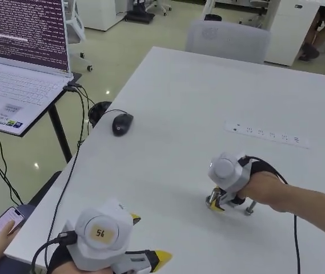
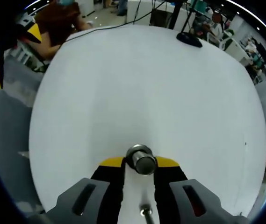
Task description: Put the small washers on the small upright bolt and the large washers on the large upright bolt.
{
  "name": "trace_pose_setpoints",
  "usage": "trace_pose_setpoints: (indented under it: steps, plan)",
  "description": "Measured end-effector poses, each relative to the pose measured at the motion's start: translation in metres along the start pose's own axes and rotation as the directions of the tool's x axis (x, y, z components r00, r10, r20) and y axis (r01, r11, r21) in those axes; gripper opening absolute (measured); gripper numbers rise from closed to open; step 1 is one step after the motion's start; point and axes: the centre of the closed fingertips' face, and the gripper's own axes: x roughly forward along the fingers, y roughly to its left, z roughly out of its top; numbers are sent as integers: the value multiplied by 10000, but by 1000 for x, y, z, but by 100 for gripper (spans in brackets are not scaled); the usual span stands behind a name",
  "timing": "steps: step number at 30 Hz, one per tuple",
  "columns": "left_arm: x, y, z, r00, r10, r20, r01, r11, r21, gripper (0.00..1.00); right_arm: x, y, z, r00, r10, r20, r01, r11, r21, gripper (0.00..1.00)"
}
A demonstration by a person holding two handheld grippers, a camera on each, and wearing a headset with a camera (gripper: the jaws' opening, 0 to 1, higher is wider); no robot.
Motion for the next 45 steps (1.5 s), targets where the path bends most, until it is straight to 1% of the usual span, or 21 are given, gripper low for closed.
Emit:
trace_pose_setpoints:
  steps: [4, 10, 12, 15, 16, 18, 19, 20, 24, 25, 27, 28, 29, 30, 32, 35, 36, 37, 39, 43, 45]
  plan:
    - [1, 0, 2, 10000, -30, 19, 29, 10000, 43, 57, -4, 2, -3, 10000, -80, 58, 81, 10000, -14, 25]
    - [2, -1, 3, 10000, -73, -3, 73, 9999, 150, 57, -11, 5, -7, 9980, -319, 545, 277, 9967, 765, 30]
    - [3, -1, 3, 10000, -78, 6, 78, 9999, 139, 57, -14, 8, -7, 9956, -446, 820, 359, 9938, 1048, 32]
    - [5, -3, 2, 9999, -122, -10, 122, 9998, 177, 57, -18, 13, -13, 9931, -606, 1007, 456, 9884, 1445, 32]
    - [5, -3, 2, 9999, -145, -6, 145, 9997, 181, 57, -19, 15, -14, 9918, -662, 1096, 487, 9868, 1547, 32]
    - [6, -4, 1, 9998, -187, -8, 187, 9996, 207, 57, -20, 23, -14, 9878, -603, 1434, 320, 9809, 1919, 34]
    - [7, -5, 1, 9998, -205, -8, 205, 9996, 217, 57, -21, 26, -13, 9840, -732, 1622, 384, 9773, 2082, 35]
    - [7, -5, 1, 9998, -223, 1, 223, 9995, 203, 57, -22, 29, -14, 9833, -775, 1648, 418, 9768, 2098, 35]
    - [10, -5, 0, 9997, -257, 3, 257, 9994, 210, 57, -25, 40, -18, 9752, -1024, 1963, 463, 9613, 2717, 35]
    - [12, -5, 0, 9996, -280, 22, 280, 9995, 171, 57, -25, 44, -20, 9723, -1100, 2062, 455, 9545, 2947, 36]
    - [14, -5, 0, 9995, -306, 5, 306, 9993, 200, 57, -26, 48, -25, 9711, -1175, 2077, 448, 9446, 3253, 39]
    - [15, -5, -1, 9995, -317, 0, 316, 9993, 203, 57, -27, 49, -28, 9654, -1395, 2205, 529, 9322, 3581, 39]
    - [17, -4, -2, 9994, -342, -10, 342, 9992, 185, 57, -28, 52, -29, 9617, -1454, 2323, 495, 9258, 3748, 39]
    - [17, -4, -3, 9994, -349, -16, 350, 9992, 181, 57, -30, 54, -33, 9572, -1567, 2434, 453, 9115, 4088, 39]
    - [20, -3, -5, 9993, -380, -48, 381, 9991, 188, 57, -34, 58, -40, 9508, -1776, 2537, 509, 8977, 4376, 39]
    - [23, -1, -8, 9989, -452, -114, 454, 9988, 191, 57, -41, 61, -50, 9381, -2230, 2650, 725, 8747, 4792, 39]
    - [24, 0, -8, 9988, -467, -132, 470, 9987, 196, 57, -45, 62, -55, 9319, -2425, 2696, 809, 8638, 4974, 39]
    - [25, 1, -9, 9987, -481, -143, 483, 9986, 195, 57, -46, 62, -57, 9302, -2480, 2707, 828, 8601, 5033, 40]
    - [26, 3, -9, 9986, -498, -148, 501, 9986, 195, 57, -51, 65, -67, 9247, -2654, 2729, 864, 8446, 5284, 40]
    - [27, 7, -9, 9987, -491, -162, 494, 9986, 196, 57, -59, 68, -88, 9156, -2981, 2700, 879, 8034, 5889, 44]
    - [27, 8, -8, 9987, -482, -156, 485, 9986, 203, 57, -62, 69, -97, 9112, -3091, 2722, 854, 7883, 6094, 46]
